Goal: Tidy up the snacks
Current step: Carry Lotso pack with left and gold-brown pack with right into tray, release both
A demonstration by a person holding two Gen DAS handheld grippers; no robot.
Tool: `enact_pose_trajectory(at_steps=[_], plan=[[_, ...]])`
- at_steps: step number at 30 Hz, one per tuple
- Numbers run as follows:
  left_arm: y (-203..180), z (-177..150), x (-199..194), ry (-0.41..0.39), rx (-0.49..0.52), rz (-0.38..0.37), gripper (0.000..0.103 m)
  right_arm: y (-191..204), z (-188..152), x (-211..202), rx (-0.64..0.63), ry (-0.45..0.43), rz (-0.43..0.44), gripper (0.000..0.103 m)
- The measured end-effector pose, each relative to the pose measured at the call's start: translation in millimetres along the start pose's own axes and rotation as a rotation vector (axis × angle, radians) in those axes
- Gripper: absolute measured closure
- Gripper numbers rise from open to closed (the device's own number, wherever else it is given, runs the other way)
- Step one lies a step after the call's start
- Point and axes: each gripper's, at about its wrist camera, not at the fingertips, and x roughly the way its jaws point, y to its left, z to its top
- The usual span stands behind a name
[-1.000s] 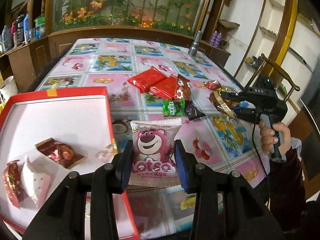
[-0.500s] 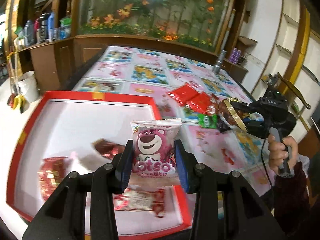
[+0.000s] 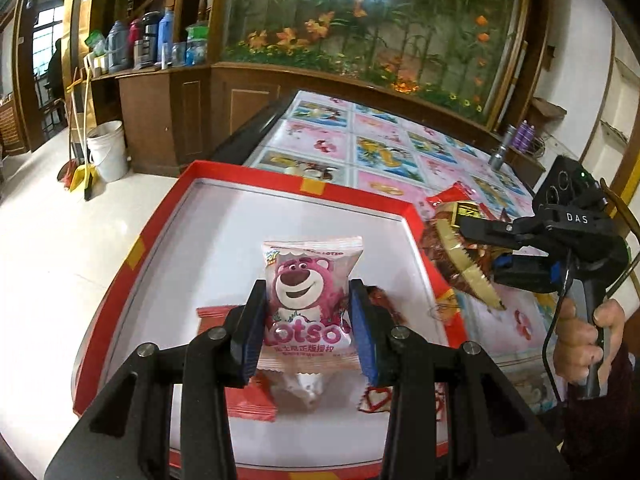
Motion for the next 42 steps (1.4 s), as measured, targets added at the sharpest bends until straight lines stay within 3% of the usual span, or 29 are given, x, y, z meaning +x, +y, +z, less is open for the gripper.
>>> enact_pose_trajectory(at_steps=[9,19,22,26,28,37,42], plan=[[12.9,-4.6,4.7,0.015,-0.012,0.008,0.066,25.4,-8.9,58.2,-0.06,0.092,-0.012,0.076],[23.2,-6.0,5.2,0.017,-0.029,0.023,0.065,23.6,-7.6,81.1,-0.058,0.086,-0.043,0.072],[28.9,-5.8,5.6,0.023,-0.055,0.026,0.063,24.0,-6.9,79.0,-0.064,0.071,-0.049,0.069],[34.3,-5.6,2.9,0.022,-0.091,0.026,0.044,30.6,-3.0,68.6,-0.085,0.03,-0.016,0.062],[35.0,-4.7,0.0,0.014,-0.099,0.027,0.044,32.9,-0.8,62.0,-0.089,0.01,0.001,0.053],[24.4,-0.7,-8.8,-0.013,-0.056,0.098,0.033,19.6,10.1,25.2,-0.066,-0.068,-0.008,0.049],[13.3,3.8,-14.2,-0.041,-0.03,0.146,0.026,3.5,17.2,-19.2,-0.062,-0.16,-0.034,0.047]])
